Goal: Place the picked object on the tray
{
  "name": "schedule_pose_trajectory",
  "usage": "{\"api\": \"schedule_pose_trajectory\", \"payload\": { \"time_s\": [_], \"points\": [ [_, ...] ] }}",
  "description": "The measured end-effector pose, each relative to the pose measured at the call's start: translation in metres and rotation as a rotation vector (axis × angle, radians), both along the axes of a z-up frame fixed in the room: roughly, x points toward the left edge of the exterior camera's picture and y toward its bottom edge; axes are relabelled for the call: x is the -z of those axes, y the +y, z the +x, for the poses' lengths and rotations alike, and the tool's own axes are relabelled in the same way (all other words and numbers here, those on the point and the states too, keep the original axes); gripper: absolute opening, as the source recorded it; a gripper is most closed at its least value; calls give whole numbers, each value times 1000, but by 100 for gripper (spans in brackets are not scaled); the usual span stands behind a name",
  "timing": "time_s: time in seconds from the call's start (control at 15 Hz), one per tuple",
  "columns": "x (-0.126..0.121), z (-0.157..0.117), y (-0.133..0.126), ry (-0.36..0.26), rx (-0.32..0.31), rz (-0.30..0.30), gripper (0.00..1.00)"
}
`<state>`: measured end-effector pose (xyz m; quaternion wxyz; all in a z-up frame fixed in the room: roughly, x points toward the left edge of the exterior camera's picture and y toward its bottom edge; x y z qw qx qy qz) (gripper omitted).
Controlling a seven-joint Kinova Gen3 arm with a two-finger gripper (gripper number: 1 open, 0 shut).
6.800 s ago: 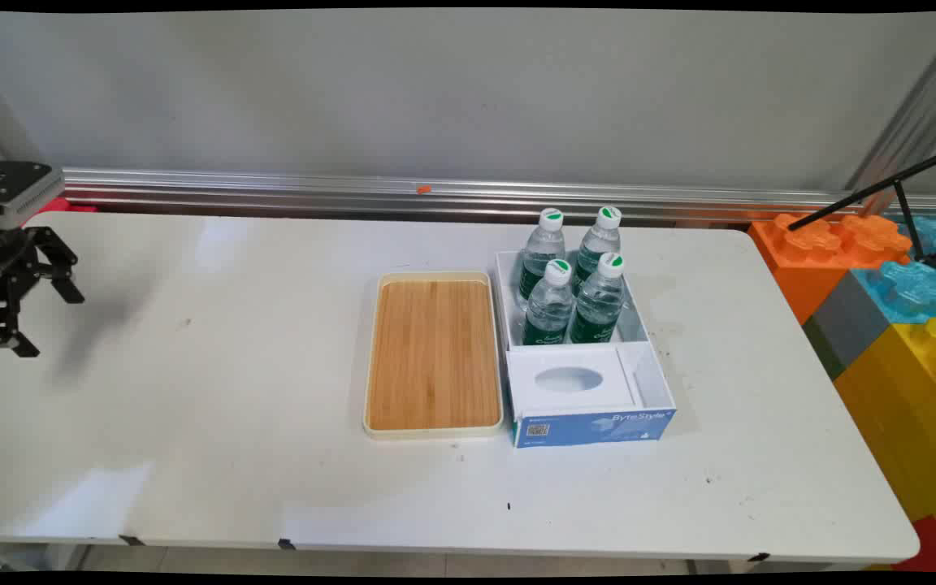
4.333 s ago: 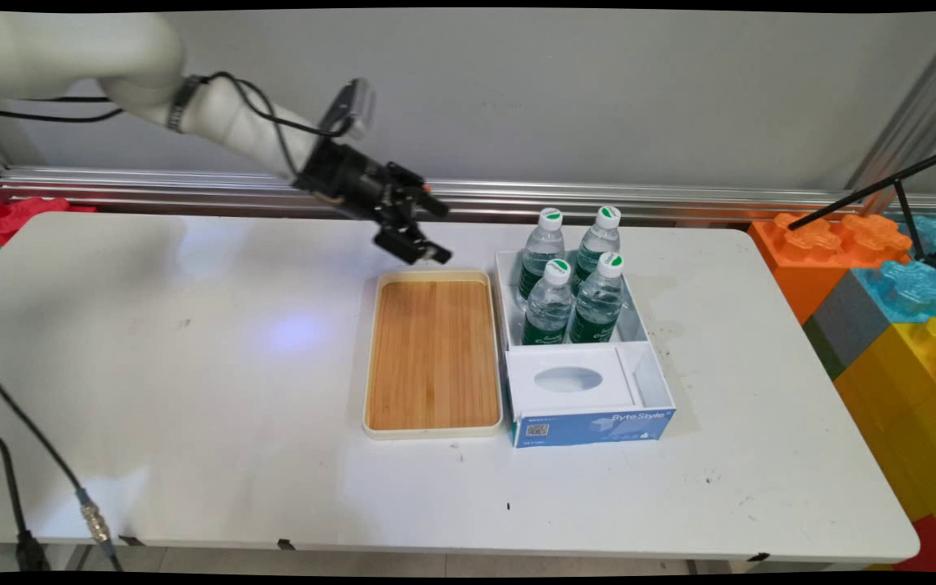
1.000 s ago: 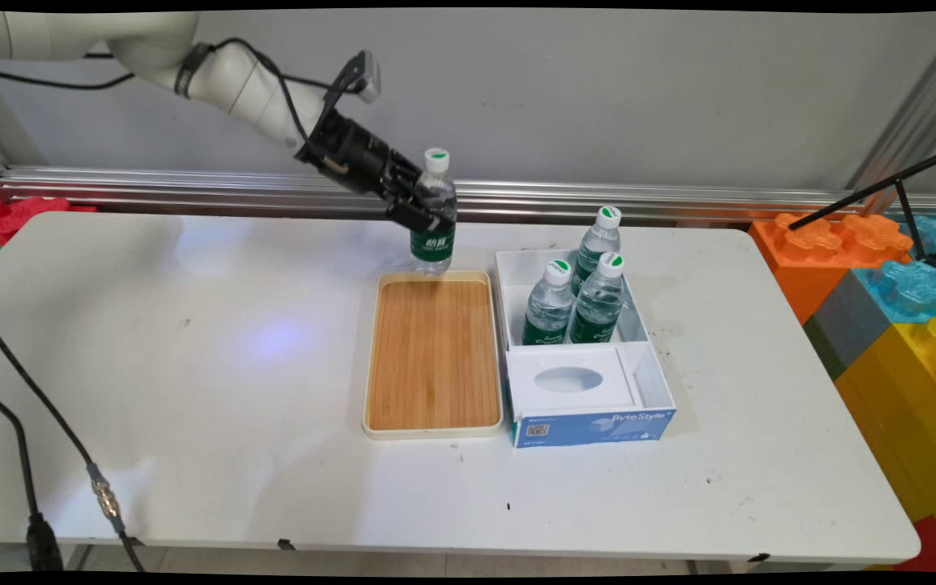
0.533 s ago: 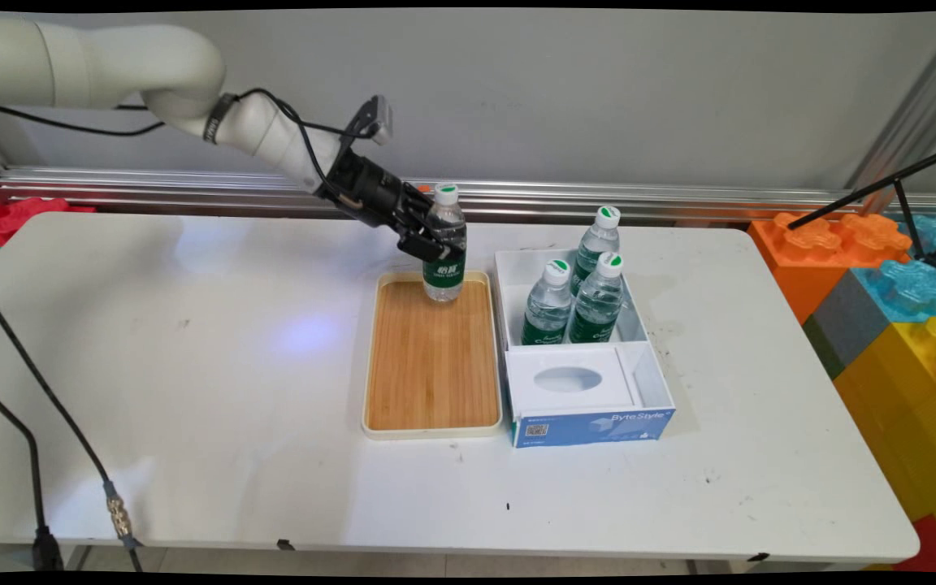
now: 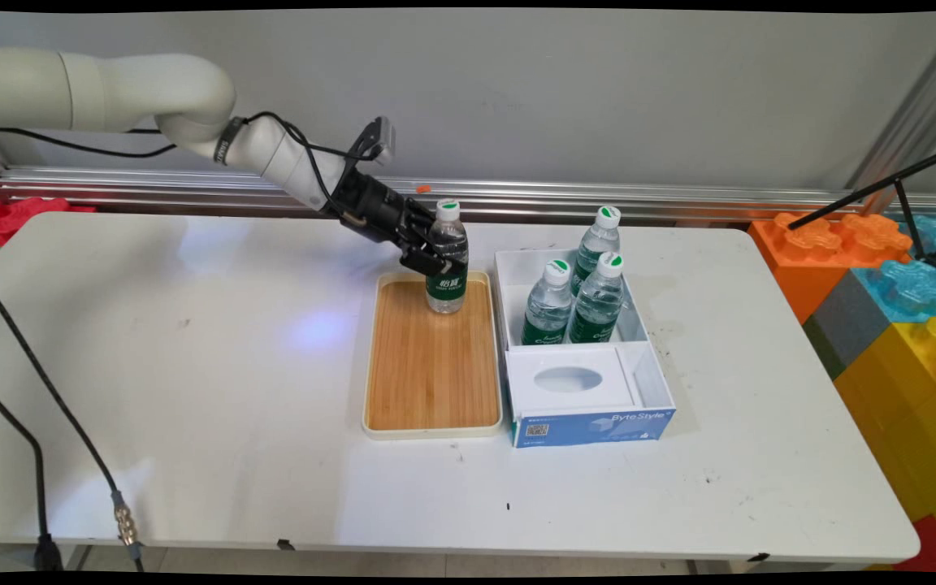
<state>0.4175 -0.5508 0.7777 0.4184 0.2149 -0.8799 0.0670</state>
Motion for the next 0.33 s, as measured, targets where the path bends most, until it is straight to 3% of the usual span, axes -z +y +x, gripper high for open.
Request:
{"api": "schedule_pose_trajectory", "payload": {
  "time_s": [0.07, 0.13, 0.33],
  "points": [
    [3, 0, 0, 2, 3, -2, 0],
    [6, 0, 0, 5, 8, -5, 100],
    [9, -2, -1, 10, 21, -12, 100]
  ]
}}
